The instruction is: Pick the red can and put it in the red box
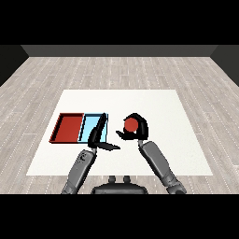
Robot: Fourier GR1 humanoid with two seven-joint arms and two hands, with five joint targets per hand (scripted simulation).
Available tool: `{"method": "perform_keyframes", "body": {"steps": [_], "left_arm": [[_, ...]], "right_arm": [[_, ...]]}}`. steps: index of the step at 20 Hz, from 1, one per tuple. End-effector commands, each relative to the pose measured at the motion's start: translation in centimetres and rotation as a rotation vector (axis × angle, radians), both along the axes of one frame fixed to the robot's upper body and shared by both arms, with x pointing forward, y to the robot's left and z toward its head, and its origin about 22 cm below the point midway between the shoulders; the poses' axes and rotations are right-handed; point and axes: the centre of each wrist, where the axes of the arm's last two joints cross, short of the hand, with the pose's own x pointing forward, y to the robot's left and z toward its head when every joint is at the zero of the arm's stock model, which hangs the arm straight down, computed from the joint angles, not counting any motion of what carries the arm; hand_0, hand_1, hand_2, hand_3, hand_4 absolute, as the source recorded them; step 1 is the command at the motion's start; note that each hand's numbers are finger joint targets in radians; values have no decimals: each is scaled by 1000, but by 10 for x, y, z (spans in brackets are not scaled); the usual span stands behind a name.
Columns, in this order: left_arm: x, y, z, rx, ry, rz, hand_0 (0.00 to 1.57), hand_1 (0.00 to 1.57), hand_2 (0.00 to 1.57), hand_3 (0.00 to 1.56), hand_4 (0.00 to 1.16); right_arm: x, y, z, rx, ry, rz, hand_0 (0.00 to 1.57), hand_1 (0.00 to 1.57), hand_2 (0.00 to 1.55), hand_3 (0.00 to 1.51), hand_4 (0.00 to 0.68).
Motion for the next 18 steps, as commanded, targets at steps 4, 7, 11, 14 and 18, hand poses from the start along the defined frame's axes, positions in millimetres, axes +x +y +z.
{"method": "perform_keyframes", "body": {"steps": [4, 7, 11, 14, 18], "left_arm": [[-2, -9, -42, 13, 45, -3, 0, 0, 0, 0, 0], [9, 3, -26, 14, 80, 0, 0, 0, 0, 0, 0], [9, -25, -38, 10, 99, -29, 0, 0, 0, 0, 0], [4, -10, -24, 6, 111, -37, 0, 0, 0, 0, 0], [13, -15, -43, 0, 127, -28, 0, 0, 0, 0, 0]], "right_arm": [[-18, -12, 15, -4, -37, 25, 1445, 1445, 1439, 1395, 634], [-1, 4, 8, -10, -28, 27, 1455, 1455, 1442, 1392, 656], [3, 20, 15, 21, -52, 65, 1466, 1466, 1441, 1393, 654], [9, 8, 16, -2, -63, 36, 1463, 1463, 1427, 1384, 654], [-12, 15, 4, 2, -54, 90, 1469, 1469, 1437, 1386, 662]]}}
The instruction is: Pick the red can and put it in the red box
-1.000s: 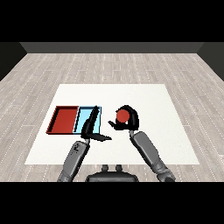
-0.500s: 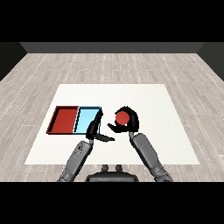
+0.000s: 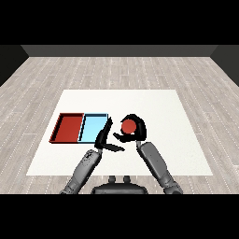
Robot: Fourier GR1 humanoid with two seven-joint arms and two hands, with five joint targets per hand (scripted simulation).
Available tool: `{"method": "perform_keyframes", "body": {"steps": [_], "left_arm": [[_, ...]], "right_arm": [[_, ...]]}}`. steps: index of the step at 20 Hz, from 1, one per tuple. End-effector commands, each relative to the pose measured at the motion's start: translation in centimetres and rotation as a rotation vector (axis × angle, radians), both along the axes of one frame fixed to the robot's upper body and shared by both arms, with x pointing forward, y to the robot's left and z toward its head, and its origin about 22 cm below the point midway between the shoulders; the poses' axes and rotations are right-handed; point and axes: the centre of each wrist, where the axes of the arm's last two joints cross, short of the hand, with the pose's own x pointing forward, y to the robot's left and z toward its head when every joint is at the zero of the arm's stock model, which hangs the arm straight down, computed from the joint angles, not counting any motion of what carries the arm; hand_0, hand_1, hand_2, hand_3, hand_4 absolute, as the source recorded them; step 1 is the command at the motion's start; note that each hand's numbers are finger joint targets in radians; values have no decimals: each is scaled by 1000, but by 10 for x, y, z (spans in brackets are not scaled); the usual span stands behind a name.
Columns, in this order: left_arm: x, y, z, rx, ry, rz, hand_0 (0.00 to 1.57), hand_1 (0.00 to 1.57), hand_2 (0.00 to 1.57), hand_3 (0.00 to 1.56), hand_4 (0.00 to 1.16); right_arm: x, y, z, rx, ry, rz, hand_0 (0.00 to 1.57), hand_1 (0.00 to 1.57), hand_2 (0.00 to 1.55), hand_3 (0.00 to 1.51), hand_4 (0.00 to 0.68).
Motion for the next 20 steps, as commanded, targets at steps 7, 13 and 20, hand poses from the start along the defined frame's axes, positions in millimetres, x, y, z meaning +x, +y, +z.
{"method": "perform_keyframes", "body": {"steps": [7, 13, 20], "left_arm": [[7, -25, -8, -25, 11, -22, 0, 0, 0, 0, 0], [6, -37, 15, -55, 33, -34, 0, 0, 0, 0, 0], [16, -30, 0, -59, 18, -82, 0, 0, 0, 0, 0]], "right_arm": [[-10, 27, -7, 71, -5, 35, 1459, 1459, 1435, 1403, 654], [-13, 16, -10, 71, 8, 50, 1514, 1514, 1454, 1419, 657], [-33, 31, -11, 70, 5, 84, 1524, 1524, 1454, 1402, 648]]}}
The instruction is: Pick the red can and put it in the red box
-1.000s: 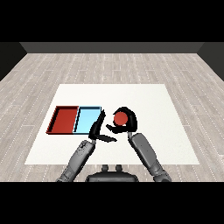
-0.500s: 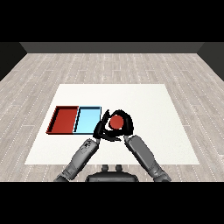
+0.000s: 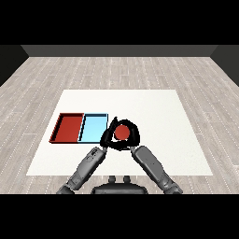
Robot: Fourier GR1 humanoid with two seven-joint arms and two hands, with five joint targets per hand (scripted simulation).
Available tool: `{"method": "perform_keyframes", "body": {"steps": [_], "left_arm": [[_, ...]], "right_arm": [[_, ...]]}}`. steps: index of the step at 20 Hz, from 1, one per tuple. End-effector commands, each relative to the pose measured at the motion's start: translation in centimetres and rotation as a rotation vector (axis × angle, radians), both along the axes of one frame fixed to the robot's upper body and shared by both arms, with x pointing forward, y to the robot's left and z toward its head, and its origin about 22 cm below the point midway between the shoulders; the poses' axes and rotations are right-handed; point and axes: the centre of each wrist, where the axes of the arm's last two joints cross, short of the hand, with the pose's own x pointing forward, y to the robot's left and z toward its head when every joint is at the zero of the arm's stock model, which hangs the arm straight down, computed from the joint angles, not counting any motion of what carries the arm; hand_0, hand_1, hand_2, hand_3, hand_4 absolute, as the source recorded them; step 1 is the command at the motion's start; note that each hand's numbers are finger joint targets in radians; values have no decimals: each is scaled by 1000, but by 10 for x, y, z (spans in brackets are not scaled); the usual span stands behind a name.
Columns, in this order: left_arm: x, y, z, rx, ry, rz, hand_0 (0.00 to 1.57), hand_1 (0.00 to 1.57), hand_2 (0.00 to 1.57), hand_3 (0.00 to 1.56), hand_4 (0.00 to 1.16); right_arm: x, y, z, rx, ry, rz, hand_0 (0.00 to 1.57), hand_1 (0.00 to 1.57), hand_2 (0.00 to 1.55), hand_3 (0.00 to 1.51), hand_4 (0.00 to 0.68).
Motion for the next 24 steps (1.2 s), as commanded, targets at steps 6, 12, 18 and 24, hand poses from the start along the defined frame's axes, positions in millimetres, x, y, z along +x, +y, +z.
{"method": "perform_keyframes", "body": {"steps": [6, 12, 18, 24], "left_arm": [[-7, -9, 3, 15, 32, 158, 0, 0, 0, 0, 821], [-3, -6, -9, -26, 80, 209, 1571, 1571, 1561, 1475, 1120], [-7, -12, -10, -27, 40, 221, 1571, 1571, 1553, 1473, 1127], [11, -11, 10, -75, -66, 263, 1571, 1571, 1571, 1497, 1141]], "right_arm": [[3, 27, 13, -18, 7, -11, 1534, 1534, 1468, 1405, 649], [-12, 16, -6, -20, 3, 8, 1494, 1494, 1448, 1391, 654], [-1, 0, -8, -11, 10, 2, 1485, 1485, 1445, 1392, 644], [-1, 19, 13, 21, 35, 20, 1444, 1444, 1389, 1342, 406]]}}
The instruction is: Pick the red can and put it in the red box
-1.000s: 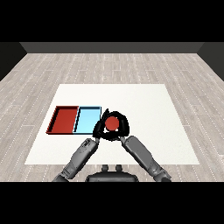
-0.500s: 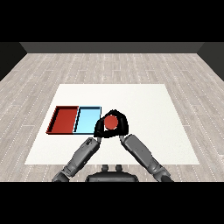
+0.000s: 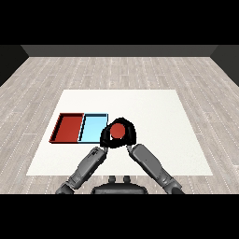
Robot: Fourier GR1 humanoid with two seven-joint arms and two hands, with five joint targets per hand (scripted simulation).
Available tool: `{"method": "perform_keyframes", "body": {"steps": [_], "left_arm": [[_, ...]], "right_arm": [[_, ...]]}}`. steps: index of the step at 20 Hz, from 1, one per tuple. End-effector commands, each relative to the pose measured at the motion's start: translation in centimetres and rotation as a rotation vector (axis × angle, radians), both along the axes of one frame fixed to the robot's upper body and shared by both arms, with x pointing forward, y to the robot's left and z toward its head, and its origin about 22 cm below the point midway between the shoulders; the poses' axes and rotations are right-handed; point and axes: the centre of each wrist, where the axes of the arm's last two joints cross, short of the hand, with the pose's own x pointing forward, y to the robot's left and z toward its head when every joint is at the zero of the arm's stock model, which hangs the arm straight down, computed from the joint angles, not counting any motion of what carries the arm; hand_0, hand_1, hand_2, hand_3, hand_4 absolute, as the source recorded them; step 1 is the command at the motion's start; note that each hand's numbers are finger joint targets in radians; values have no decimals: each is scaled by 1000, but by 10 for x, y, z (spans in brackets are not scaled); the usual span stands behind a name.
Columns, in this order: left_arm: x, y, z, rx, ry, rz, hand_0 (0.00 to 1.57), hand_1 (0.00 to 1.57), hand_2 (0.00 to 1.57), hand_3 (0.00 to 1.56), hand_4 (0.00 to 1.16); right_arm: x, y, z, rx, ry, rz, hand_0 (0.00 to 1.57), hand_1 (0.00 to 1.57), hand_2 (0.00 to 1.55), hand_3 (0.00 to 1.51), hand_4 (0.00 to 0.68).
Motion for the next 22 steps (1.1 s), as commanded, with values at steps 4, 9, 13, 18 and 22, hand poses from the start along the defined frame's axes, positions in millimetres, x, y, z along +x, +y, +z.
{"method": "perform_keyframes", "body": {"steps": [4, 9, 13, 18, 22], "left_arm": [[1, -8, 8, -51, -92, -2, 1571, 1571, 1571, 1513, 1147], [3, -8, 3, -31, -83, 26, 1571, 1571, 1571, 1513, 1147], [-6, 5, 2, -10, -96, 47, 1571, 1571, 1571, 1495, 1133], [0, 3, -9, 4, -107, 36, 1571, 1571, 1571, 1485, 1132], [0, -16, 23, 0, -86, 51, 1571, 1571, 1571, 1476, 1132]], "right_arm": [[0, -3, -5, -75, 70, -12, 0, 0, 0, 0, 0], [10, 2, -6, -105, 85, 2, 0, 0, 0, 0, 0], [10, 1, 15, -93, 88, -29, 0, 0, 0, 0, 0], [1, -4, -2, -76, 109, -31, 0, 0, 0, 0, 0], [8, -21, -7, -63, 105, -39, 0, 0, 0, 0, 0]]}}
